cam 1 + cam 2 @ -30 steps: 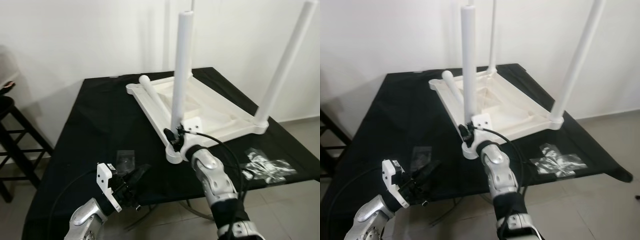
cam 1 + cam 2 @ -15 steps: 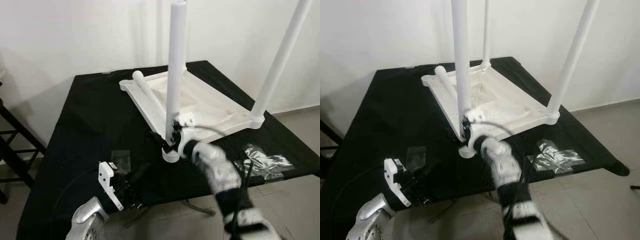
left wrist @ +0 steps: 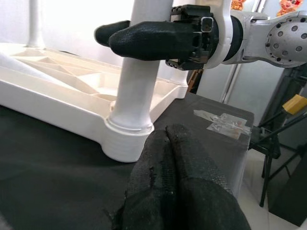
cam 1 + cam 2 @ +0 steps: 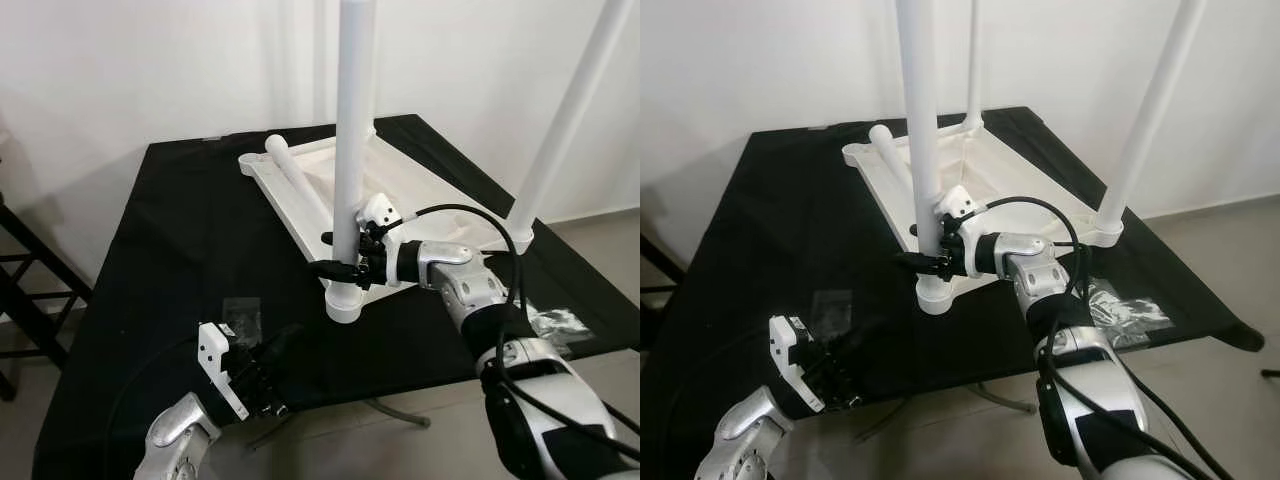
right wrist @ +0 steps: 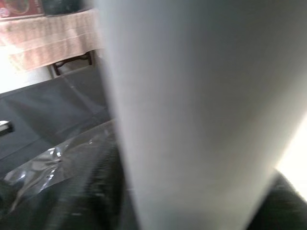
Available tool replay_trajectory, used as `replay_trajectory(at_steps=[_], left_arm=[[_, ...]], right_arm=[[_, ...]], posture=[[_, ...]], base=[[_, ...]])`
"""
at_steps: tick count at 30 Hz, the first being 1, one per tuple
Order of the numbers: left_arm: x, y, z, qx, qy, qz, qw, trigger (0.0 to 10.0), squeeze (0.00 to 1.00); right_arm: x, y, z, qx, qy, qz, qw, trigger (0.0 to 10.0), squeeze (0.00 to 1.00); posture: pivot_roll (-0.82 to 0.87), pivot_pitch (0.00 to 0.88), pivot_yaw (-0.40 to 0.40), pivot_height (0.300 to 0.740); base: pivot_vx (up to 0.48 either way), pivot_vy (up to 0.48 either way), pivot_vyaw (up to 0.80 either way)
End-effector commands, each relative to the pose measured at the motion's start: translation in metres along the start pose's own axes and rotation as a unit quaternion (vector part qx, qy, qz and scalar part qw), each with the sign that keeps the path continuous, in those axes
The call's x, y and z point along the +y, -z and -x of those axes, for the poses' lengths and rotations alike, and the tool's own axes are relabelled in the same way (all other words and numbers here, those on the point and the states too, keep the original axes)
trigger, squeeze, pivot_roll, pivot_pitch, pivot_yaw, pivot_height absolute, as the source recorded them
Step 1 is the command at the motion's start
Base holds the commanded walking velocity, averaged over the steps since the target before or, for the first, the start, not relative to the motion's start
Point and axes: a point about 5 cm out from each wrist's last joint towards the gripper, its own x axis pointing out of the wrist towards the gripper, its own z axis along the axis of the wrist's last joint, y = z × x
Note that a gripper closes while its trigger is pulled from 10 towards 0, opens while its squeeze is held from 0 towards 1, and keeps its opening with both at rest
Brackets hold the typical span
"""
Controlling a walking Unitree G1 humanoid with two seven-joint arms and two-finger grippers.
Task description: Building children table
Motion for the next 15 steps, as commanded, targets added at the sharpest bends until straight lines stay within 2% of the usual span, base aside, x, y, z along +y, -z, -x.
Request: replay_trajectory(at_steps=[1, 7, 9, 10, 11, 12, 14, 15], left_arm=[[-0.001, 0.002, 0.003, 0.008, -0.001, -0.005, 1.000, 10.0, 0.00], [-0.001, 0.001, 0.004, 0.008, -0.001, -0.004, 1.000, 10.0, 0.00], [-0.001, 0.001, 0.005, 0.007, -0.001, -0.004, 1.000, 10.0, 0.00], [-0.001, 0.000, 0.006, 0.007, -0.002, -0.004, 1.000, 10.0, 0.00], [-0.001, 0.000, 0.006, 0.007, -0.002, -0.004, 1.000, 10.0, 0.00], [-0.001, 0.000, 0.007, 0.006, -0.003, -0.003, 1.000, 10.0, 0.00], [-0.001, 0.000, 0.007, 0.006, -0.003, -0.003, 1.000, 10.0, 0.00], [0.001, -0.001, 0.009, 0.006, -0.004, -0.004, 1.000, 10.0, 0.00]], right_arm=[[0.005, 0.005, -0.005, 0.004, -0.020, -0.009, 1.000, 0.0, 0.00], [0.007, 0.016, -0.001, 0.001, -0.019, -0.020, 1.000, 0.0, 0.00], [0.012, 0.032, -0.002, -0.004, 0.022, -0.045, 0.999, 0.0, 0.00], [0.016, 0.046, -0.008, 0.002, 0.098, -0.057, 0.994, 0.0, 0.00], [0.016, 0.046, -0.008, 0.002, 0.098, -0.057, 0.994, 0.0, 0.00], [0.019, 0.055, -0.011, 0.008, 0.153, -0.064, 0.986, 0.0, 0.00], [0.019, 0.055, -0.011, 0.008, 0.153, -0.064, 0.986, 0.0, 0.00], [0.044, 0.097, -0.011, 0.063, 0.344, -0.132, 0.927, 0.0, 0.00]], posture=[[0.03, 0.000, -0.004, 0.740], [0.03, 0.000, -0.001, 0.740], [0.02, 0.000, 0.000, 0.740], [0.01, 0.000, -0.004, 0.740], [0.01, 0.000, -0.004, 0.740], [0.01, 0.000, -0.004, 0.740], [0.01, 0.000, -0.004, 0.740], [0.02, 0.000, 0.003, 0.740]], base=[[0.000, 0.000, 0.00], [0.000, 0.000, 0.00], [0.000, 0.000, 0.00], [0.000, 0.000, 0.00], [0.000, 0.000, 0.00], [0.000, 0.000, 0.00], [0.000, 0.000, 0.00], [0.000, 0.000, 0.00]])
